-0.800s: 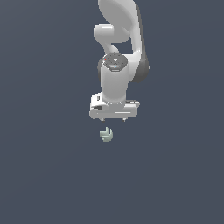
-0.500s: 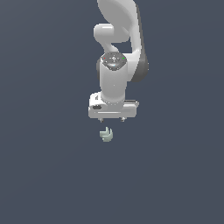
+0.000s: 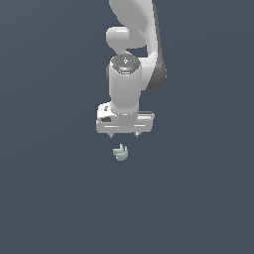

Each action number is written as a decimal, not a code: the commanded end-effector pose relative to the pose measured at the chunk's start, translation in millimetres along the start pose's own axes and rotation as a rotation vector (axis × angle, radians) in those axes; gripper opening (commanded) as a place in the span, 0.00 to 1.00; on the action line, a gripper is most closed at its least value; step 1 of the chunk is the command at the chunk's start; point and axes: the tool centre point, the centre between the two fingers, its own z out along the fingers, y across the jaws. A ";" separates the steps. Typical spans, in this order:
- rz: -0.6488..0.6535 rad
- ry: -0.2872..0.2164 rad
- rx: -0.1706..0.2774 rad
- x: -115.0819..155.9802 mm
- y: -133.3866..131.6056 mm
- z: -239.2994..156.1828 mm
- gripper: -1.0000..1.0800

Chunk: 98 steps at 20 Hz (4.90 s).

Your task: Pick up the object and move it to a goal position.

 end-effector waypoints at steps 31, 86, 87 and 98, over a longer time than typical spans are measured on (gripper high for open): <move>0.696 -0.030 0.021 2.9 8.6 71.2 0.96; 0.866 -0.035 0.019 -13.7 21.7 115.4 0.00; 0.867 -0.035 0.019 -16.6 24.1 111.1 0.00; 0.867 -0.036 0.021 -64.0 62.2 39.4 0.00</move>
